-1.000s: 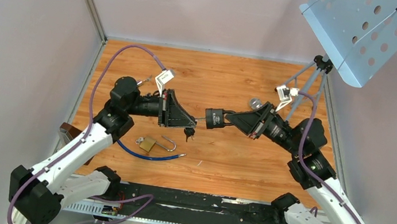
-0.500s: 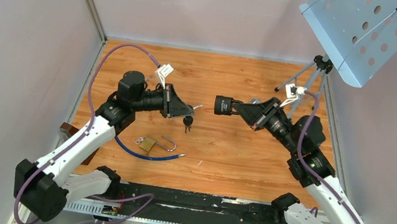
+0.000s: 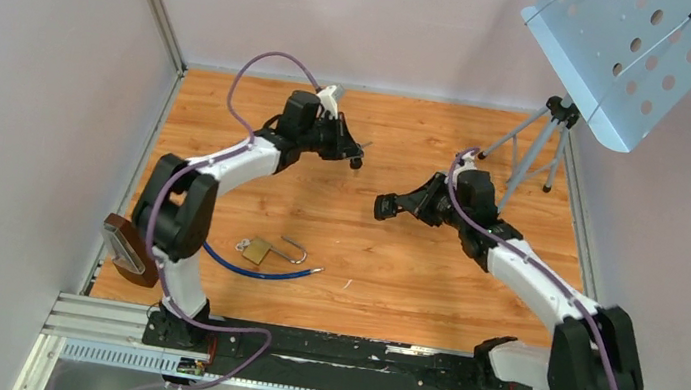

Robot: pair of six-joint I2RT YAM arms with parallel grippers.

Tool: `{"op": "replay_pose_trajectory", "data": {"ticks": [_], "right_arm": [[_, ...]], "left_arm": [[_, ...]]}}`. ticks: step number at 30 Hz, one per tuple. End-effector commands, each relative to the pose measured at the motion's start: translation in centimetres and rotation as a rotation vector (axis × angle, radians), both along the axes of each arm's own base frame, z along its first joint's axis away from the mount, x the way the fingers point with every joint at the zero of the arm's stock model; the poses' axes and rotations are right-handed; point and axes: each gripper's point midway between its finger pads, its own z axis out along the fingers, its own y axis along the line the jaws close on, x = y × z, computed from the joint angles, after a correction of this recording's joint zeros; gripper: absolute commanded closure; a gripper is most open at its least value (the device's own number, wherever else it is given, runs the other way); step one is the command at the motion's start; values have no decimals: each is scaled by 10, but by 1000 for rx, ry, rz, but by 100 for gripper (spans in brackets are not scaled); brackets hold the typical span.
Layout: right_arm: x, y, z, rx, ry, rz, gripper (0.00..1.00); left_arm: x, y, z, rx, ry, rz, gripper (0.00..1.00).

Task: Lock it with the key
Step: Place the lock at the center of the board.

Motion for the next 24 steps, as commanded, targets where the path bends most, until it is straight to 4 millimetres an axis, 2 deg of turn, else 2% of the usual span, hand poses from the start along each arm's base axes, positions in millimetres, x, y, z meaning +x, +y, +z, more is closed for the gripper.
{"op": "replay_pose_trajectory", "data": {"ticks": [1, 7, 10, 12, 13, 16, 18, 22, 24], "right_arm": [[46, 24, 44, 98, -168, 85, 100], [101, 29, 13, 95, -114, 100, 100], [122, 27, -1, 123, -74, 129, 100], [133, 26, -14, 136, -37, 140, 100], [136, 25, -23, 138, -21, 149, 100], [143, 23, -48, 114, 18, 152, 100], [148, 21, -63, 86, 48, 145, 100], [157, 20, -85, 48, 83, 134, 99], [162, 16, -94, 21, 97, 110, 92]], "left_arm": [[48, -27, -16, -14, -64, -14, 100], [72, -47, -54, -13, 13, -34, 100], [75, -51, -69, -8, 40, -47, 99], [75, -50, -82, 6, 59, -46, 94], [74, -48, -89, 18, 71, -40, 87], [74, -43, -102, 54, 75, -29, 75], [75, -38, -110, 83, 79, -11, 58], [81, -29, -118, 141, 77, 26, 42], [85, -24, -117, 172, 62, 47, 35]]}}
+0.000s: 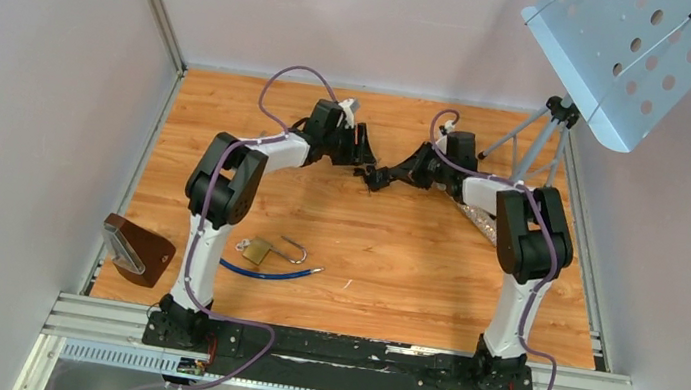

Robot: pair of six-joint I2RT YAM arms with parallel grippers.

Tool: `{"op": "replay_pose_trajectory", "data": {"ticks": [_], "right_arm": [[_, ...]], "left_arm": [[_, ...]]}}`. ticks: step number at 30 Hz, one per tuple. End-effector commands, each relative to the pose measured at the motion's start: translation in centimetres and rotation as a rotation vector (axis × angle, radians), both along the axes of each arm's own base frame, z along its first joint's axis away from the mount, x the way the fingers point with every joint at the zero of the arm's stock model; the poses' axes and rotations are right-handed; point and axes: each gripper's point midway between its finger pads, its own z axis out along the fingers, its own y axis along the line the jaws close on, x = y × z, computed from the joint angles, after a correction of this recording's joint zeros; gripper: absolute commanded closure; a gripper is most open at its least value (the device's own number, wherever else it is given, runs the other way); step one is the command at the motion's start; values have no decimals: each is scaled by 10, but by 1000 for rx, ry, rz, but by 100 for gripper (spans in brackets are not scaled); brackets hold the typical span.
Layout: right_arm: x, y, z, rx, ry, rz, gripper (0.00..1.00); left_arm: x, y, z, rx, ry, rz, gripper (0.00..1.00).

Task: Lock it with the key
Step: Place the lock at the center of the board.

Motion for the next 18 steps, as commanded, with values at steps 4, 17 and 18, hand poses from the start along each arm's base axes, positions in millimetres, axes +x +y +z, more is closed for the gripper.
{"op": "replay_pose_trajectory", "data": {"ticks": [4, 17, 18], "right_arm": [[30, -6, 5, -101, -76, -40, 64], [25, -44, 36, -520, -151, -193, 19], [20, -41, 42, -556, -173, -193, 18]], "left_arm": [[26, 31, 22, 179, -124, 110, 24], [-10, 139, 104, 452, -192, 443, 10], [-19, 148, 113, 457, -197, 470, 8]]}}
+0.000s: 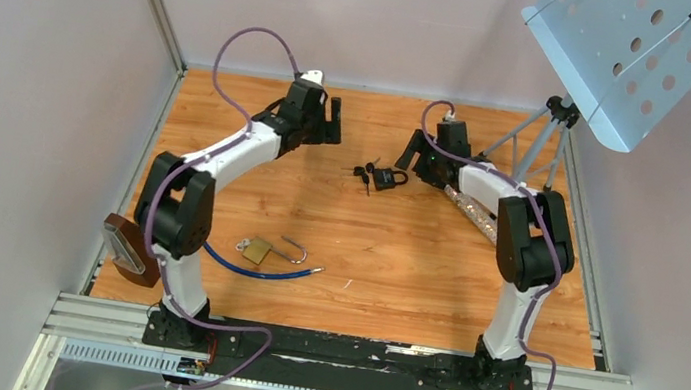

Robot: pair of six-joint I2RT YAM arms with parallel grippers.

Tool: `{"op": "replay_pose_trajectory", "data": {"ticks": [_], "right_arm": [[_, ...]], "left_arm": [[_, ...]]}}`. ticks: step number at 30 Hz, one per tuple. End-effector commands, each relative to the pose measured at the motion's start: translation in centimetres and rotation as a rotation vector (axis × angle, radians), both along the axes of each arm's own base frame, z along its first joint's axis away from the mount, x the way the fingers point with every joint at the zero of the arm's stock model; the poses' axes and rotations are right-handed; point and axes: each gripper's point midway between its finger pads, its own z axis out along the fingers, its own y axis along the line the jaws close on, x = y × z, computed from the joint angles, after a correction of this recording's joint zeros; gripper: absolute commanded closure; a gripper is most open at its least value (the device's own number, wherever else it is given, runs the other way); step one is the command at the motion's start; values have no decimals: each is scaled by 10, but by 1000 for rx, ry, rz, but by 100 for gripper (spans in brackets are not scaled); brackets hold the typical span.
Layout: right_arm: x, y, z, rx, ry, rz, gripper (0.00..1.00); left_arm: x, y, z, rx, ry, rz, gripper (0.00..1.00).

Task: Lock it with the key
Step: Place the lock at the center of the board, then pick up the lock from the center of the board.

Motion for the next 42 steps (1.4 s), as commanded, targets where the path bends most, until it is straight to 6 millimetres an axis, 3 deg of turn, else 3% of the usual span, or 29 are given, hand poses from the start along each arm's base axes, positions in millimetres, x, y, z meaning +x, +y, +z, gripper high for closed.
{"op": "replay_pose_trajectory", "data": {"ticks": [1, 2, 6, 12, 16, 18, 23, 28, 31, 36, 42], "right_arm": [[-11, 15, 59, -222, -175, 15, 17], [-21, 28, 63, -248, -193, 50, 17], [-75, 103, 73, -297, -272, 280, 17], [-170, 212, 57, -236, -302, 631, 31], [-218, 265, 42, -171, -308, 805, 32], [-232, 284, 34, -168, -313, 862, 29], [-244, 310, 14, -181, -303, 913, 25], [-245, 320, 3, -217, -323, 941, 23], [-238, 319, -11, -291, -336, 936, 23], [-246, 323, -25, -392, -400, 1023, 23], [-255, 336, -20, -429, -453, 1053, 21]], "left_arm": [[-33, 49, 56, 82, -58, 143, 3], [-42, 56, 53, 94, -42, 159, 2], [-84, 80, 74, 109, -38, 181, 0], [-150, 127, 104, 179, -35, 239, 0], [-185, 148, 129, 162, -83, 271, 0], [-200, 156, 142, 148, -114, 281, 0], [-228, 166, 170, 94, -187, 266, 0], [-246, 170, 181, 66, -206, 249, 0], [-252, 171, 183, 57, -214, 239, 0], [-258, 169, 189, 38, -229, 214, 0], [-261, 167, 199, 25, -243, 198, 0]]}}
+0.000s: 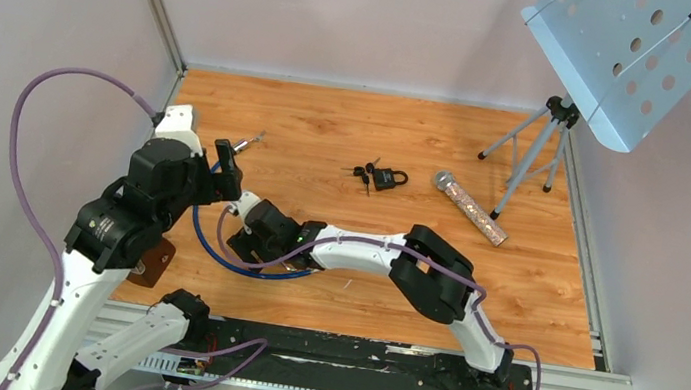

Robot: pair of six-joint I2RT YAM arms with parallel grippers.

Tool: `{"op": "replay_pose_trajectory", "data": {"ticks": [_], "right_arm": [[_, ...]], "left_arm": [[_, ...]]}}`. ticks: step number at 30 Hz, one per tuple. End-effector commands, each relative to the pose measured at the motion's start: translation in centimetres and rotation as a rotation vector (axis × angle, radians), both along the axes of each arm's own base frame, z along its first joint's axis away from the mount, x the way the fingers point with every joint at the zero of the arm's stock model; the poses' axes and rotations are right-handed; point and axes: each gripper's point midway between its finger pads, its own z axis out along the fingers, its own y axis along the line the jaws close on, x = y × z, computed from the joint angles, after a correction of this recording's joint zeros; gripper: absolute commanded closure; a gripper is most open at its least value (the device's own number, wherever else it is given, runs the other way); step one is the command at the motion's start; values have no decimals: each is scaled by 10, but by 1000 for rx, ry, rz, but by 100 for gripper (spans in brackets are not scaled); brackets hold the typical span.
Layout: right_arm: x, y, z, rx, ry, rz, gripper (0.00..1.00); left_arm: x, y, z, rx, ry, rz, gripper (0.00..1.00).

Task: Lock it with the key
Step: Pick up the lock from the center of the board.

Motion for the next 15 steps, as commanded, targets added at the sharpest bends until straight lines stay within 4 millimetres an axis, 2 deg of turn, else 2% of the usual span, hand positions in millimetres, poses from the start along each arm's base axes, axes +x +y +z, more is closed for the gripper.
{"op": "replay_pose_trajectory", "data": {"ticks": [1, 5, 9, 11, 13, 15], "right_arm": [[-1, 12, -1, -24, -73, 22, 21], [3, 19, 8, 12, -61, -25, 20], [9, 23, -1, 2, -68, -58, 20], [13, 20, -14, -29, -72, -87, 26], [18, 14, -21, -56, -75, -132, 38], [21, 8, -20, -68, -81, -166, 44]], "left_arm": [[-4, -1, 22, -25, -52, -19, 0], [-6, -1, 26, -30, -61, -24, 0], [-8, -1, 27, -37, -64, -27, 0], [-9, -2, 27, -40, -62, -32, 0], [-10, -2, 26, -40, -58, -35, 0], [-11, -2, 25, -41, -54, -39, 0]]}}
